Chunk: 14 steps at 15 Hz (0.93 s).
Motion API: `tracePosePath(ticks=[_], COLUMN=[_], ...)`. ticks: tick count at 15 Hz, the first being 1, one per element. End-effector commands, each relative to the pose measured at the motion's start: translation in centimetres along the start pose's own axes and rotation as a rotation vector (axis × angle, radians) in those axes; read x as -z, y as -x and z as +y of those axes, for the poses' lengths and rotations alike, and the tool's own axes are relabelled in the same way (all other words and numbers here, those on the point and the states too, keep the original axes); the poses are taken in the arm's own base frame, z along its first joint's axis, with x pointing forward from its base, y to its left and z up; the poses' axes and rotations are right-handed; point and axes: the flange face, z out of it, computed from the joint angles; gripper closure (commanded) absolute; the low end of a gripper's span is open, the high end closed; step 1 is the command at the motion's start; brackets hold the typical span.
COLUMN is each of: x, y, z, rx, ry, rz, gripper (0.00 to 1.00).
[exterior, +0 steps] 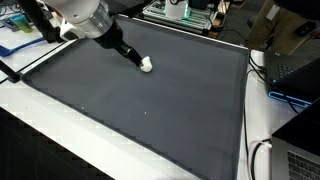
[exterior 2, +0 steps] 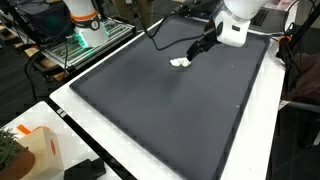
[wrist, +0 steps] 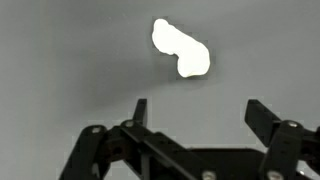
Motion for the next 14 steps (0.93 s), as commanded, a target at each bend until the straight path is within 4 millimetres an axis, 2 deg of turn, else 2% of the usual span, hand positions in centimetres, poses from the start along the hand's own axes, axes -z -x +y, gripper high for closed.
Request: tracePosePath(ticks=[1,14], x=[-0.8,-2.8], y=[-1.5,-4.2], z=[0.4,2.6], rx=[-0.002,-0.046], ry=[-0.006,-0.058], rz=[-0.074,-0.237], gripper=[0.0,0.0])
